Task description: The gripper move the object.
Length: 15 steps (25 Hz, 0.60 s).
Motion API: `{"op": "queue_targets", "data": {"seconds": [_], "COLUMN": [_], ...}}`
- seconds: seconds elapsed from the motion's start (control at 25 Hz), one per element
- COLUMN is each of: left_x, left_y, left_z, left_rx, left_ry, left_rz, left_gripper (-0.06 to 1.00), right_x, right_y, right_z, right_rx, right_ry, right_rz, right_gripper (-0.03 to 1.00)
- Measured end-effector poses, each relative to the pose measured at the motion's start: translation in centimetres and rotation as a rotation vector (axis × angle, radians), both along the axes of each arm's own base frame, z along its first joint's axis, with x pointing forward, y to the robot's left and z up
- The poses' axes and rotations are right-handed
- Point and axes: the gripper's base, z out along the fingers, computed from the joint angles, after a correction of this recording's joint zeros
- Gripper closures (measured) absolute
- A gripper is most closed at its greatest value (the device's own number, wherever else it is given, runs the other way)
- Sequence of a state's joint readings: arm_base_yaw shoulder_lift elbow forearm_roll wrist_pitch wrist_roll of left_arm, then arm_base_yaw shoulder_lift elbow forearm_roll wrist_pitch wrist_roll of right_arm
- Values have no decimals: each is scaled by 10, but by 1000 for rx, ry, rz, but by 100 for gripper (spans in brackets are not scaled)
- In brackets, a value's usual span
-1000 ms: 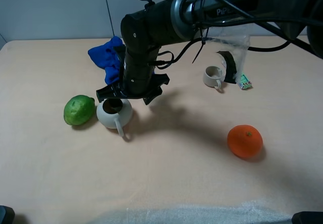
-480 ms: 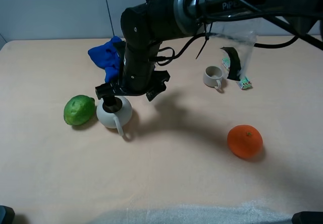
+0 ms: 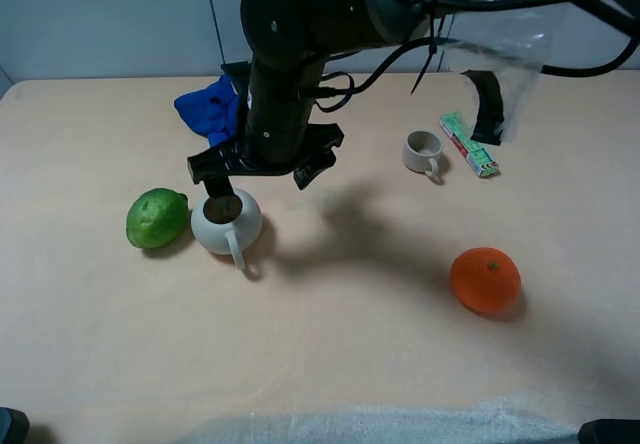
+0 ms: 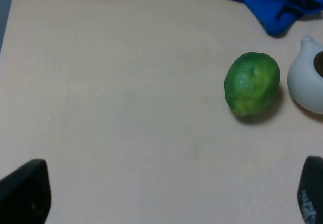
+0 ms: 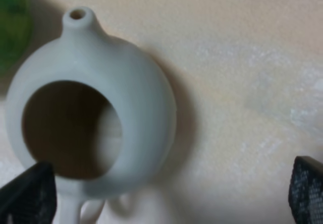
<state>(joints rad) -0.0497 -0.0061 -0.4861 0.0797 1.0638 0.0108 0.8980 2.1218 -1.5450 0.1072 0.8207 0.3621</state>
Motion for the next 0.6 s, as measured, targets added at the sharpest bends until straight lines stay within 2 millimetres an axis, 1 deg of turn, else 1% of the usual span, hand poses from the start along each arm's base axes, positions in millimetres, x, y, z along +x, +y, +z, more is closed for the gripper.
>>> {"op": "queue_targets", "data": {"seconds": [0.4, 0.6], "left_x": [0, 0], "left_y": [0, 0], "left_z": [0, 0], "left_rx": [0, 0], "left_ry": [0, 0], "left_rz": [0, 0], "left_gripper": [-5, -5], "right_x": [-10, -16], "right_y": [-13, -21], "right_z": [42, 64], "right_rx": [-13, -21], "right_ry": [0, -5], "right_rz": [18, 53], "right_gripper": [27, 27]}}
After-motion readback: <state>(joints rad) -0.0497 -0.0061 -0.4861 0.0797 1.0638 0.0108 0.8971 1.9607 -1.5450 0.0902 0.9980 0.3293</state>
